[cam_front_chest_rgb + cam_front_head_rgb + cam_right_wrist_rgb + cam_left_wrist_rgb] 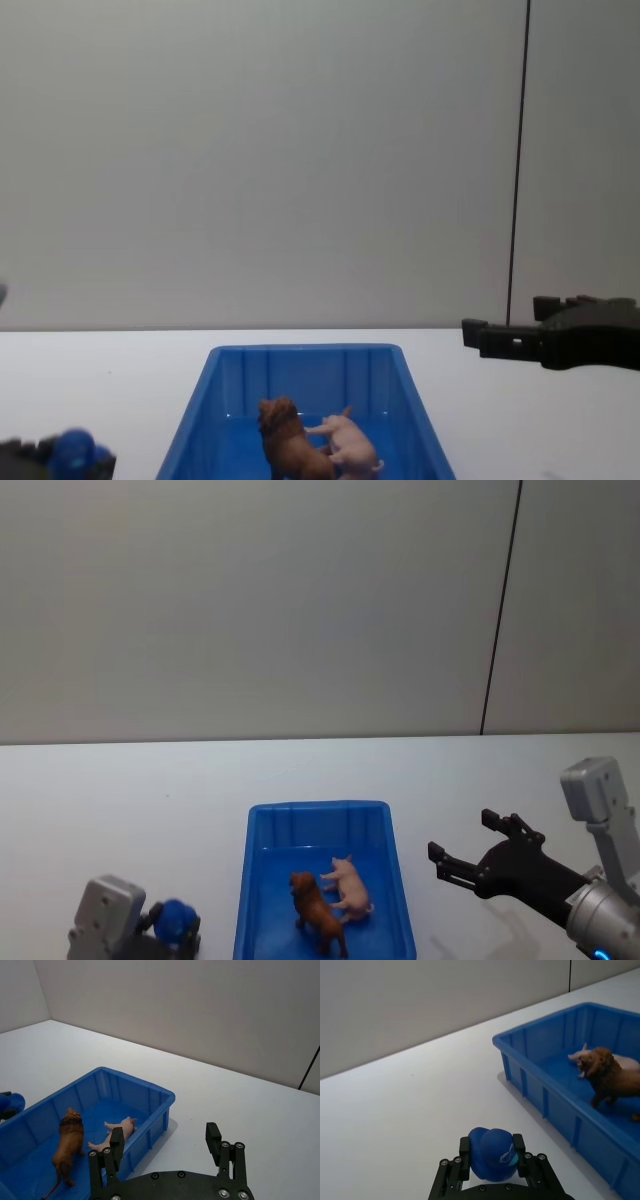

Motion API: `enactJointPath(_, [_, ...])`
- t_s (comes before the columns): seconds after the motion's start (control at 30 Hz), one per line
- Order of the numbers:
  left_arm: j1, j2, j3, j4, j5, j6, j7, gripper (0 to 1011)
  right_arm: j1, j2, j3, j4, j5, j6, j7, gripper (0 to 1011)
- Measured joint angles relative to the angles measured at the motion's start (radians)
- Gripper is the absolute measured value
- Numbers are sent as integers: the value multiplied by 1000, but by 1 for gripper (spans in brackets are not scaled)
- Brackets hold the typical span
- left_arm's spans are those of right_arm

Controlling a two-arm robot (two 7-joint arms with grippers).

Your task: Pick up the two dolls from the table and place them into the box.

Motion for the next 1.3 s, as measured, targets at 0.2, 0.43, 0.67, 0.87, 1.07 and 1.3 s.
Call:
enactJointPath(0.2, [-30, -1, -14, -24, 35, 1, -12, 473, 0, 0, 0, 0, 0, 0, 0, 1001])
enactJointPath(0.43, [-92, -28, -20, -34, 91, -7, -55, 430, 0, 0, 0, 0, 0, 0, 0, 1001])
enactJointPath(0.67, [-176, -88, -6, -3, 150, -26, -127, 379, 0, 0, 0, 0, 0, 0, 0, 1001])
enactJointPath(0.87, [-241, -143, 15, 45, 189, -41, -193, 554, 0, 0, 0, 0, 0, 0, 0, 1001])
enactJointPath(1.07, [-296, -193, 34, 94, 212, -53, -248, 757, 0, 0, 0, 0, 0, 0, 0, 1001])
enactJointPath(1.3, [-327, -220, 43, 120, 220, -70, -283, 956, 0, 0, 0, 0, 0, 0, 0, 1001])
